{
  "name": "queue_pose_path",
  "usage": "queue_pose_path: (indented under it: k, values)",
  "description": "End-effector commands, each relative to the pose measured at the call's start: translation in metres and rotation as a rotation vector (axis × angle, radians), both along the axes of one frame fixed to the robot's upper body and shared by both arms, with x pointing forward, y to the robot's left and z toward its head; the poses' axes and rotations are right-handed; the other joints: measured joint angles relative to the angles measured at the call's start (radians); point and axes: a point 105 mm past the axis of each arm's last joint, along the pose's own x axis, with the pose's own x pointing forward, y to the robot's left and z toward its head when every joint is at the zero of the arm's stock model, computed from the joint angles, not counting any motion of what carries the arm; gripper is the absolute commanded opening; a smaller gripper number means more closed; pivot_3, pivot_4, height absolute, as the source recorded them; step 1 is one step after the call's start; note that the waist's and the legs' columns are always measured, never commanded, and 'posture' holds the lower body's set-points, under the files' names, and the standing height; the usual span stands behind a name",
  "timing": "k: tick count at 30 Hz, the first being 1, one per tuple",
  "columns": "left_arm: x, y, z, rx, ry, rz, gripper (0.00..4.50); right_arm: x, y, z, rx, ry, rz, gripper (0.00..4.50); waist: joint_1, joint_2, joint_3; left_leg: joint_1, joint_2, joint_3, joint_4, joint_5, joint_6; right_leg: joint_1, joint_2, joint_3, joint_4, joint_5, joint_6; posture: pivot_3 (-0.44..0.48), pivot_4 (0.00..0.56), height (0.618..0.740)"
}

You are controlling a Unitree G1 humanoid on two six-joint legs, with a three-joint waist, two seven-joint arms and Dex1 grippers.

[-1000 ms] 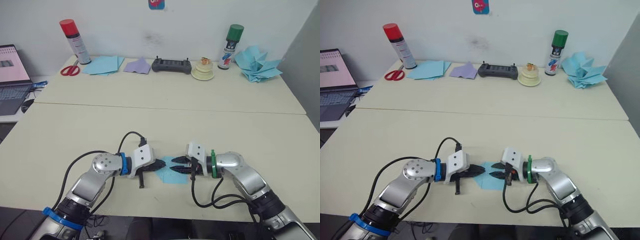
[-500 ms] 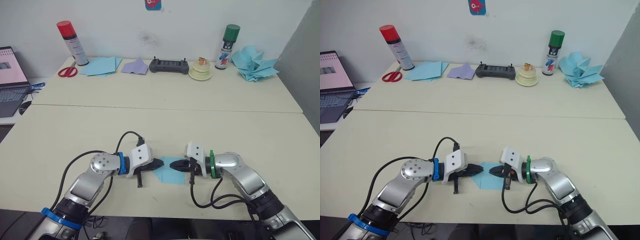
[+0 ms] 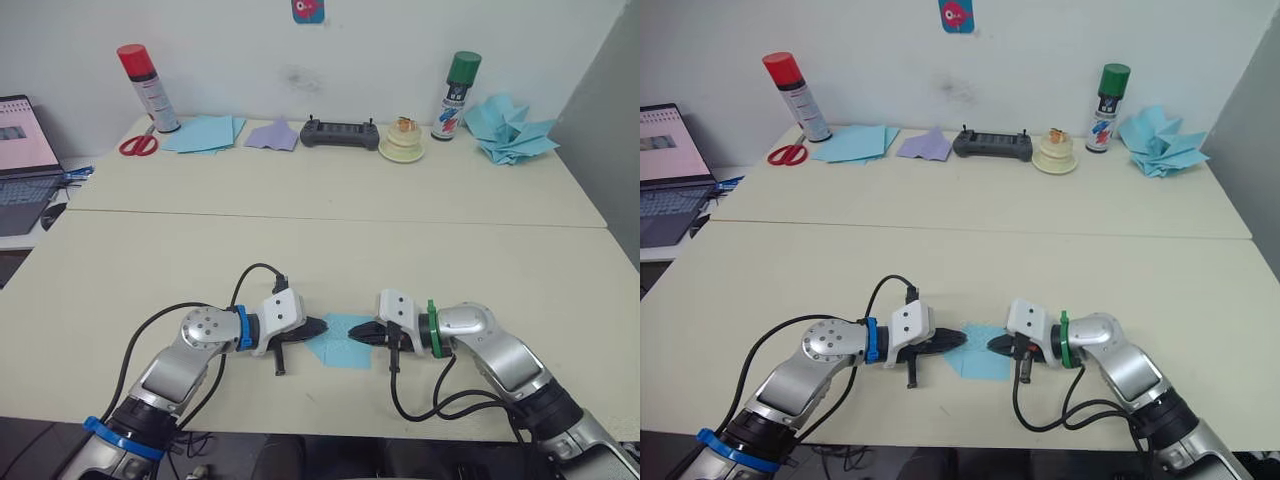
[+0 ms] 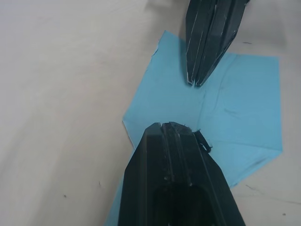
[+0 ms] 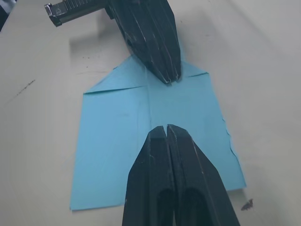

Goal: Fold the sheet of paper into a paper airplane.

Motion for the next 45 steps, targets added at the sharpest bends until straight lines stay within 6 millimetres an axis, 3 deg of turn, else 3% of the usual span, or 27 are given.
queue_pose_path:
  k: [1, 6, 12, 18, 21, 29, 37, 42, 45]
  values:
    - [-0.001, 0.023, -0.031, 0.103, 0.093, 0.090, 0.00, -0.009, -0.032, -0.028, -0.125, 0.098, -0.063, 0.06, 0.002, 0.000, -0.001, 0.000, 0.000, 0.000, 0.000, 0.000, 0.000, 0.000, 0.000, 0.000, 0.000, 0.000, 0.000, 0.000, 0.150, 0.740]
    - [0.002, 0.022, -0.031, 0.102, 0.085, 0.097, 0.00, -0.012, -0.052, -0.031, -0.165, 0.111, -0.089, 0.06, 0.004, 0.000, -0.006, 0.002, 0.000, 0.000, 0.000, 0.000, 0.000, 0.001, -0.001, 0.000, -0.001, -0.001, -0.002, 0.000, 0.150, 0.740]
    - [0.005, 0.020, -0.031, 0.095, 0.082, 0.096, 0.00, -0.018, -0.058, -0.020, -0.139, 0.119, -0.093, 0.06, 0.007, -0.001, -0.007, 0.006, -0.001, 0.000, -0.001, 0.000, 0.000, 0.003, -0.002, 0.000, -0.005, -0.004, -0.005, 0.000, 0.150, 0.740]
    - [0.006, 0.017, -0.033, 0.086, 0.080, 0.087, 0.00, -0.006, -0.040, 0.038, 0.116, -0.010, -0.073, 0.06, 0.006, -0.001, -0.005, 0.004, -0.001, 0.000, -0.001, 0.000, 0.000, 0.003, -0.002, 0.001, -0.005, -0.003, -0.004, 0.000, 0.150, 0.740]
    - [0.006, 0.016, -0.033, 0.085, 0.080, 0.086, 0.00, -0.004, -0.031, 0.050, 0.159, -0.030, -0.041, 0.06, 0.004, 0.000, -0.004, 0.003, -0.001, 0.001, -0.001, 0.000, 0.000, 0.005, -0.002, 0.001, -0.005, -0.003, -0.003, 0.000, 0.150, 0.740]
    - [0.007, 0.018, -0.031, 0.092, 0.072, 0.081, 0.00, 0.009, 0.004, 0.019, 0.100, 0.008, -0.056, 0.06, 0.006, 0.001, -0.004, 0.002, -0.001, 0.000, -0.003, 0.000, 0.000, 0.002, -0.002, 0.000, -0.005, -0.003, -0.005, 0.000, 0.150, 0.740]
    - [0.007, 0.021, -0.016, 0.038, 0.077, 0.106, 0.00, 0.003, 0.003, -0.006, 0.023, 0.040, -0.024, 0.06, 0.003, 0.001, -0.004, 0.001, -0.001, 0.001, -0.003, 0.000, 0.000, 0.002, -0.001, 0.001, -0.005, -0.001, 0.000, 0.000, 0.150, 0.740]
    - [0.007, -0.006, 0.019, -0.141, 0.094, 0.073, 0.00, 0.001, 0.000, -0.013, -0.006, 0.042, -0.011, 0.06, 0.001, 0.000, -0.004, 0.001, 0.000, 0.001, -0.007, 0.000, 0.000, 0.000, -0.001, 0.001, -0.005, -0.001, 0.000, 0.000, 0.150, 0.740]
    - [0.000, -0.022, 0.025, -0.216, 0.142, 0.050, 0.00, 0.001, 0.000, -0.014, -0.001, 0.049, -0.024, 0.06, 0.001, 0.000, -0.004, -0.003, -0.001, 0.001, -0.008, 0.000, 0.000, -0.003, -0.001, 0.000, -0.005, -0.001, 0.000, 0.000, 0.150, 0.740]
